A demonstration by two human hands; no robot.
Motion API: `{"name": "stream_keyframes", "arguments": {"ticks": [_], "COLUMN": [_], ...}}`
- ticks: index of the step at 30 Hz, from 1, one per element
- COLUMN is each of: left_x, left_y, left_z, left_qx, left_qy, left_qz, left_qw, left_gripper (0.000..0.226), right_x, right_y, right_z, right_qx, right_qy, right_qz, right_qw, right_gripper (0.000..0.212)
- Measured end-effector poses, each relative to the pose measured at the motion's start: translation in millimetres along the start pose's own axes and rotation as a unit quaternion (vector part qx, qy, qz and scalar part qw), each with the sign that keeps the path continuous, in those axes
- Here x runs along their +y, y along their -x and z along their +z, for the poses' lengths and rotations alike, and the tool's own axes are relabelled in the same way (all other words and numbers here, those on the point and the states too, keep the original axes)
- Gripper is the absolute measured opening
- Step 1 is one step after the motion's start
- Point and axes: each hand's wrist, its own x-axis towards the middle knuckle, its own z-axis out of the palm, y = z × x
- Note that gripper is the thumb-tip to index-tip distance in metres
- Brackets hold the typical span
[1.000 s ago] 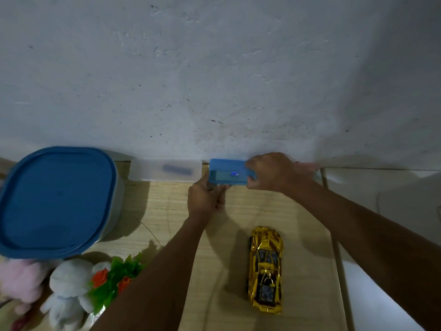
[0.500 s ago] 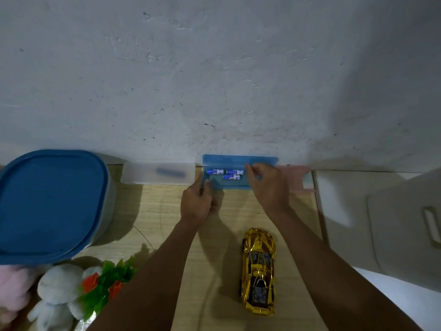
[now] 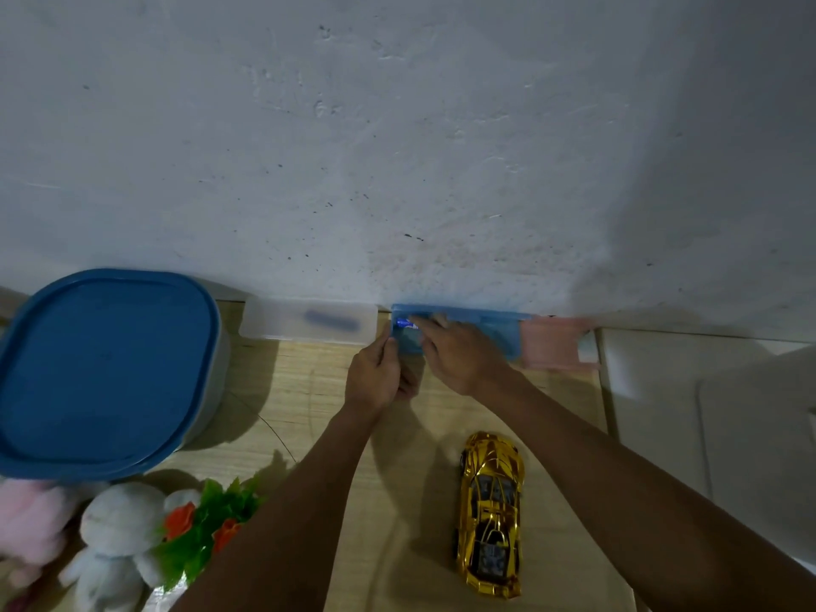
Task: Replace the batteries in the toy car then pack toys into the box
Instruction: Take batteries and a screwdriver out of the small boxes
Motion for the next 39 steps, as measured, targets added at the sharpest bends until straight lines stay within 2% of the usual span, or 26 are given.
{"name": "stream_keyframes", "arguments": {"ticks": [9, 14, 21, 28, 31, 34, 37, 39], "left_x": [4.3, 6.5, 3.7, 0.8, 0.4, -0.9, 0.8, 3.1], "left_y": [0.5, 1.4, -1.5, -4.4, -4.9, -4.5, -2.6, -0.4], "left_z": [-5.0, -5.4, -4.6, -3.9, -3.9, -3.3, -1.7, -1.0], "left_qx": [-0.031, -0.039, -0.035, -0.045, -0.044, -0.041, -0.027, -0.019], "left_qy": [0.029, 0.042, 0.040, 0.043, 0.050, 0.043, 0.046, 0.045], "left_qz": [-0.026, -0.030, -0.038, -0.044, -0.047, -0.042, -0.042, -0.036], "left_qw": [0.999, 0.998, 0.998, 0.997, 0.997, 0.997, 0.998, 0.998], "left_gripper": [0.037, 0.038, 0.041, 0.040, 0.040, 0.040, 0.040, 0.038], "right_x": [-5.5, 1.7, 5.9, 10.8, 12.9, 15.6, 14.6, 13.8], "right_y": [-1.3, 3.9, -1.3, -1.9, -6.0, -5.6, 1.5, 11.7], "right_z": [8.9, 3.2, -2.0, -5.0, -6.9, -8.7, -16.0, -21.5], "right_qx": [0.014, -0.087, -0.129, -0.081, -0.074, -0.010, 0.016, 0.006], "right_qy": [-0.032, -0.067, -0.056, -0.092, -0.048, 0.016, -0.042, -0.112], "right_qz": [0.000, -0.002, 0.002, -0.024, 0.002, 0.007, 0.060, 0.090], "right_qw": [0.999, 0.994, 0.990, 0.992, 0.996, 1.000, 0.997, 0.990], "right_gripper": [0.033, 0.045, 0.031, 0.033, 0.035, 0.038, 0.036, 0.035]}}
